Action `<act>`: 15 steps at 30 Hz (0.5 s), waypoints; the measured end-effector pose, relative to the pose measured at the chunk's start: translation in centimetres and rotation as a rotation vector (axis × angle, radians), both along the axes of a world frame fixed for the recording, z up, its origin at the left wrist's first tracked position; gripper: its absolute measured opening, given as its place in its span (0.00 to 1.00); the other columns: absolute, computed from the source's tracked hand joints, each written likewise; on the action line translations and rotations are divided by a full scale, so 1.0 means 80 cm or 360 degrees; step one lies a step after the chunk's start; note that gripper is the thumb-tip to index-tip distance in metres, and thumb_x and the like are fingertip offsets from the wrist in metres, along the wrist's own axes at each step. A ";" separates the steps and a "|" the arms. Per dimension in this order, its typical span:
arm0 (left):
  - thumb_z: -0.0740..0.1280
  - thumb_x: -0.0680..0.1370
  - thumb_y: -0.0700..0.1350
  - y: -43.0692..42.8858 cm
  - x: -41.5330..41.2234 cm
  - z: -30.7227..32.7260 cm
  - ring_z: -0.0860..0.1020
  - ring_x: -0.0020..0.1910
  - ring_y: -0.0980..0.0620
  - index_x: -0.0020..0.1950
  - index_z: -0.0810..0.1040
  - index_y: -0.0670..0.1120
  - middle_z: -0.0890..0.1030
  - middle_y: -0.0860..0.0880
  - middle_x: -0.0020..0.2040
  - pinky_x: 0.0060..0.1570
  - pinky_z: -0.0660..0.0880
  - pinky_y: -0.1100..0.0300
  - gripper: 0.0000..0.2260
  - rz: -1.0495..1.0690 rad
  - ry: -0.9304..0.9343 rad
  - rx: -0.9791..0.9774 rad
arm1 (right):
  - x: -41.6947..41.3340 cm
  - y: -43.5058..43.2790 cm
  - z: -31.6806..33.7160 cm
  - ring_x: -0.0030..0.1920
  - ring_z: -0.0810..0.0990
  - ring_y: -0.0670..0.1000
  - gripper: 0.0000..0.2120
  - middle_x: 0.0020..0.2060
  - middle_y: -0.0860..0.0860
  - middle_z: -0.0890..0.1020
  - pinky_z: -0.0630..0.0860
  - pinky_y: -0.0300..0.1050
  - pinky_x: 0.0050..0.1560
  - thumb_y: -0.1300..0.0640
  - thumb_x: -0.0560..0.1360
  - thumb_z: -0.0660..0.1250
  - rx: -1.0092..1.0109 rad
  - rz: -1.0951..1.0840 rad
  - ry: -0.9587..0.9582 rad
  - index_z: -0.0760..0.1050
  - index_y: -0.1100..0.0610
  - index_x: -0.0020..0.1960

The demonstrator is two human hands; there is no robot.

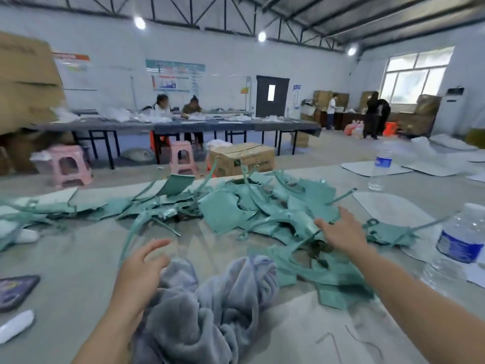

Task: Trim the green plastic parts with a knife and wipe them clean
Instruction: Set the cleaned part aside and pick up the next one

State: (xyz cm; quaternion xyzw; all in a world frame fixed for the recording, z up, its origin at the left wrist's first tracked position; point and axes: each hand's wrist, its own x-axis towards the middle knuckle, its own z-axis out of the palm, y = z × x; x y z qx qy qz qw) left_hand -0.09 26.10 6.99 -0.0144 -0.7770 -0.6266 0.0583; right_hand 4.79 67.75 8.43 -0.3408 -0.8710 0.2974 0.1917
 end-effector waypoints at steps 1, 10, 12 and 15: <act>0.69 0.75 0.38 -0.003 -0.009 -0.004 0.77 0.28 0.48 0.51 0.84 0.60 0.86 0.45 0.48 0.35 0.72 0.56 0.16 0.0046 0.0018 -0.0070 | -0.012 0.008 -0.002 0.74 0.67 0.62 0.43 0.77 0.58 0.67 0.65 0.57 0.72 0.36 0.76 0.69 -0.0008 -0.0005 -0.0049 0.57 0.55 0.81; 0.71 0.74 0.38 -0.011 -0.025 -0.055 0.77 0.61 0.51 0.54 0.84 0.55 0.80 0.56 0.60 0.63 0.70 0.57 0.14 0.0139 0.0100 -0.0476 | -0.126 0.003 -0.022 0.61 0.74 0.58 0.42 0.73 0.59 0.71 0.71 0.49 0.60 0.41 0.75 0.73 -0.0461 0.0357 -0.0334 0.60 0.55 0.81; 0.71 0.75 0.38 -0.009 -0.026 -0.058 0.77 0.59 0.53 0.55 0.84 0.54 0.80 0.56 0.58 0.61 0.69 0.61 0.13 0.0148 0.0146 -0.0506 | -0.150 -0.033 -0.019 0.57 0.78 0.55 0.39 0.69 0.57 0.76 0.74 0.49 0.58 0.46 0.74 0.73 -0.0403 0.0444 -0.0248 0.62 0.53 0.80; 0.70 0.75 0.38 -0.005 -0.023 -0.059 0.77 0.54 0.56 0.56 0.84 0.54 0.80 0.59 0.55 0.55 0.69 0.64 0.14 0.0138 0.0213 -0.0567 | -0.179 -0.121 -0.023 0.44 0.83 0.51 0.31 0.55 0.56 0.85 0.79 0.45 0.48 0.52 0.72 0.73 -0.0264 0.0711 -0.0278 0.72 0.53 0.74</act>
